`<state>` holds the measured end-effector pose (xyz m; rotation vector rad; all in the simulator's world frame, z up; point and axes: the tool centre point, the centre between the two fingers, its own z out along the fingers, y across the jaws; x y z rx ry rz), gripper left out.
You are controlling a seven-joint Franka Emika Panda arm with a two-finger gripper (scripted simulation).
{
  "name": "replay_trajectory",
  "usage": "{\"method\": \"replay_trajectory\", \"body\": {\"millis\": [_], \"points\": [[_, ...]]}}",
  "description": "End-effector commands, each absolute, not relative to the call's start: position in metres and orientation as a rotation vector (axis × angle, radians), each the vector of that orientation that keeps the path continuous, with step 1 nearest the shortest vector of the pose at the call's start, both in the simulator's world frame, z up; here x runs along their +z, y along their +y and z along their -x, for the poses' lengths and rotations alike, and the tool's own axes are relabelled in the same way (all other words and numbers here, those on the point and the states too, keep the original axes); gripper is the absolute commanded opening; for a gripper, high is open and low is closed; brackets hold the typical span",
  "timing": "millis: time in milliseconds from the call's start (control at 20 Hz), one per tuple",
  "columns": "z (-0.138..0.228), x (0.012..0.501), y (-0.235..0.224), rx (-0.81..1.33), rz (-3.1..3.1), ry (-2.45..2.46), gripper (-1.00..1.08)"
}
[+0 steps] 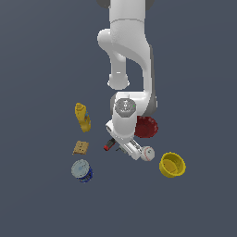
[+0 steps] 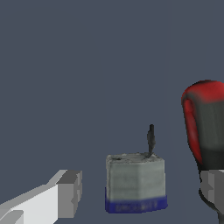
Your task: Pick up a designated object from a clutter of objects.
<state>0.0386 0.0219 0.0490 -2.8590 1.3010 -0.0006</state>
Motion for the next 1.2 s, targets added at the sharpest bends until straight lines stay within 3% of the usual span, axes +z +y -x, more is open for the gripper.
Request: {"method": "replay_trajectory", "body": {"millis": [0,450,500,1150], "points": [[-0.038,0.037,0.022,0.001,2.859,1.303,1.00],[-0.038,0.013,0.022,0.000,2.857,1.306,1.00],[-0.038,0.013,0.022,0.000,2.857,1.306,-1.00],[-0.040,0.018,0.025,-0.007,2.856,1.296,-1.00]]}}
